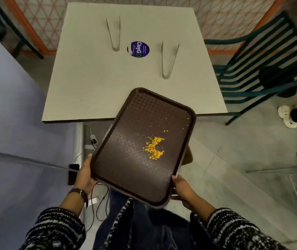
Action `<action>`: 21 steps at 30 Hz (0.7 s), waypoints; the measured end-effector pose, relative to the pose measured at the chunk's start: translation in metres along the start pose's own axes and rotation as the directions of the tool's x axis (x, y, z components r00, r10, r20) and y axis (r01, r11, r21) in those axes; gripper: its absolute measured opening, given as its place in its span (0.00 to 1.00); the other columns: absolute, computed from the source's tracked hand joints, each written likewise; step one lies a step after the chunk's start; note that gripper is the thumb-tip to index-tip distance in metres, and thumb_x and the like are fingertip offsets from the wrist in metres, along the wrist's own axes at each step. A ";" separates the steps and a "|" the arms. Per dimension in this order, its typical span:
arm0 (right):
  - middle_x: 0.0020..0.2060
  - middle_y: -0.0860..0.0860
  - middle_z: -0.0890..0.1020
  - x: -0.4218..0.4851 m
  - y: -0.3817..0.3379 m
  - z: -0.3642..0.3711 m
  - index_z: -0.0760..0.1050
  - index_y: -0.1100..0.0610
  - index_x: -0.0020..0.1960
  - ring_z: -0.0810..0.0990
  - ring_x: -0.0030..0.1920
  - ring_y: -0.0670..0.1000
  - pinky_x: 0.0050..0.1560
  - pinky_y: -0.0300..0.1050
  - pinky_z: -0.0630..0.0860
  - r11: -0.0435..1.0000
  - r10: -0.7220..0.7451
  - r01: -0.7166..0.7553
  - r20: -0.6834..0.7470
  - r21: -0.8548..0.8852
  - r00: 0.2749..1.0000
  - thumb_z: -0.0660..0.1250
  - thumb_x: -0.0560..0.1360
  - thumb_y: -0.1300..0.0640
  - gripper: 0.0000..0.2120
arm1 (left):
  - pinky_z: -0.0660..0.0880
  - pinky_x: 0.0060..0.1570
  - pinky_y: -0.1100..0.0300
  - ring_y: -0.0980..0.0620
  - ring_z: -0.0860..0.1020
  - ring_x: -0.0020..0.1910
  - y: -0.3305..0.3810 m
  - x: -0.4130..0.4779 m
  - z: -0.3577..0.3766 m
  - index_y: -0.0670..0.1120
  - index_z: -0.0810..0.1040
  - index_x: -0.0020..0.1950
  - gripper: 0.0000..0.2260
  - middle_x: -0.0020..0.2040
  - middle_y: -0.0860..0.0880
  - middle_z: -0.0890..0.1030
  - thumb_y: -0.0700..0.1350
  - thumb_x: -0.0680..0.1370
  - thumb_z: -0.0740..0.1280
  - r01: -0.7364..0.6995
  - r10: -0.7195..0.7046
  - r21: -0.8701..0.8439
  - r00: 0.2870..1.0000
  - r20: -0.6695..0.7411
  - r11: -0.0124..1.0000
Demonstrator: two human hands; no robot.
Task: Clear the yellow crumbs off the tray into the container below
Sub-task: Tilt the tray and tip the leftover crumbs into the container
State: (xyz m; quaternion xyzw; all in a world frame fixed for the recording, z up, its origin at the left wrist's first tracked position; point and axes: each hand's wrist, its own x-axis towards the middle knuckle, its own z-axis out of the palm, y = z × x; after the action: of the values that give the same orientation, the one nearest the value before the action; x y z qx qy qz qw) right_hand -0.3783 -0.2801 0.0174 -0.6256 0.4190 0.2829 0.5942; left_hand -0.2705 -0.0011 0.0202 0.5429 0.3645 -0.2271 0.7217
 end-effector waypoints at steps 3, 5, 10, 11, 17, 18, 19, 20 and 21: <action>0.56 0.54 0.78 -0.014 0.047 -0.034 0.67 0.52 0.63 0.77 0.56 0.57 0.50 0.53 0.78 0.998 0.011 -0.003 -0.113 0.068 0.993 0.48 0.82 0.52 0.14 | 0.73 0.53 0.54 0.47 0.77 0.50 -0.037 -0.026 0.017 0.42 0.77 0.58 0.27 0.54 0.46 0.78 0.63 0.77 0.55 -0.004 0.029 0.414 0.998 -0.052 0.910; 0.62 0.58 0.76 -0.019 0.074 -0.052 0.68 0.56 0.64 0.75 0.58 0.58 0.59 0.56 0.74 0.991 0.016 0.012 -0.210 0.135 0.977 0.49 0.83 0.55 0.15 | 0.70 0.51 0.57 0.48 0.75 0.49 -0.059 -0.050 0.036 0.41 0.78 0.57 0.24 0.50 0.48 0.77 0.58 0.79 0.53 -0.141 0.192 0.559 0.981 -0.033 0.817; 0.57 0.59 0.75 -0.027 0.119 -0.084 0.70 0.61 0.58 0.72 0.54 0.54 0.58 0.47 0.70 0.966 0.070 0.028 -0.364 0.257 0.929 0.50 0.82 0.59 0.12 | 0.74 0.50 0.55 0.45 0.79 0.49 -0.112 -0.078 0.064 0.45 0.79 0.48 0.18 0.46 0.45 0.81 0.56 0.79 0.55 -0.190 0.206 0.636 0.977 0.049 0.748; 0.55 0.57 0.75 -0.026 0.129 -0.086 0.70 0.63 0.59 0.72 0.54 0.54 0.56 0.45 0.68 0.963 0.096 0.011 -0.381 0.268 0.919 0.50 0.82 0.60 0.13 | 0.75 0.51 0.55 0.46 0.79 0.50 -0.123 -0.078 0.065 0.44 0.79 0.51 0.19 0.48 0.44 0.81 0.56 0.79 0.56 -0.169 0.188 0.654 0.981 0.042 0.737; 0.49 0.64 0.79 0.018 0.173 -0.087 0.74 0.66 0.50 0.76 0.51 0.62 0.51 0.51 0.70 0.945 0.250 -0.113 -0.457 0.307 0.853 0.56 0.80 0.62 0.10 | 0.72 0.43 0.63 0.49 0.77 0.44 -0.163 -0.055 0.083 0.40 0.78 0.53 0.19 0.45 0.45 0.79 0.53 0.79 0.57 -0.099 0.192 0.703 0.980 -0.055 0.704; 0.47 0.62 0.79 0.031 0.176 -0.088 0.74 0.66 0.49 0.76 0.51 0.62 0.52 0.52 0.71 0.943 0.262 -0.120 -0.467 0.311 0.845 0.57 0.79 0.63 0.09 | 0.73 0.46 0.61 0.48 0.77 0.45 -0.169 -0.048 0.086 0.40 0.78 0.54 0.20 0.46 0.45 0.79 0.54 0.79 0.58 -0.081 0.191 0.706 0.979 -0.077 0.703; 0.47 0.61 0.79 0.044 0.176 -0.090 0.75 0.66 0.51 0.77 0.50 0.62 0.53 0.52 0.72 0.942 0.264 -0.119 -0.470 0.315 0.842 0.57 0.78 0.65 0.09 | 0.73 0.48 0.59 0.47 0.77 0.45 -0.173 -0.039 0.089 0.40 0.78 0.54 0.20 0.46 0.44 0.79 0.55 0.79 0.57 -0.058 0.190 0.719 0.976 -0.103 0.692; 0.48 0.60 0.79 0.057 0.174 -0.091 0.76 0.65 0.54 0.76 0.49 0.59 0.53 0.50 0.72 0.941 0.263 -0.121 -0.460 0.315 0.848 0.58 0.78 0.66 0.10 | 0.73 0.49 0.57 0.46 0.76 0.45 -0.178 -0.028 0.093 0.39 0.78 0.54 0.21 0.45 0.45 0.78 0.55 0.79 0.57 -0.047 0.201 0.740 0.972 -0.121 0.671; 0.48 0.59 0.79 0.071 0.174 -0.093 0.75 0.65 0.57 0.75 0.48 0.57 0.53 0.49 0.72 0.939 0.267 -0.131 -0.436 0.318 0.860 0.57 0.78 0.67 0.12 | 0.73 0.50 0.55 0.46 0.76 0.45 -0.183 -0.017 0.096 0.40 0.78 0.53 0.22 0.45 0.45 0.78 0.56 0.78 0.56 -0.040 0.215 0.759 0.967 -0.133 0.650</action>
State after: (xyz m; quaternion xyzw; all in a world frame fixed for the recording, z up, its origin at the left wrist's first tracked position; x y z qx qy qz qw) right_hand -0.5064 -0.3748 -0.1184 -0.5388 0.6493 0.1207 0.5230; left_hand -0.3864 -0.1500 -0.0656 0.8371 0.2736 -0.2466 0.4045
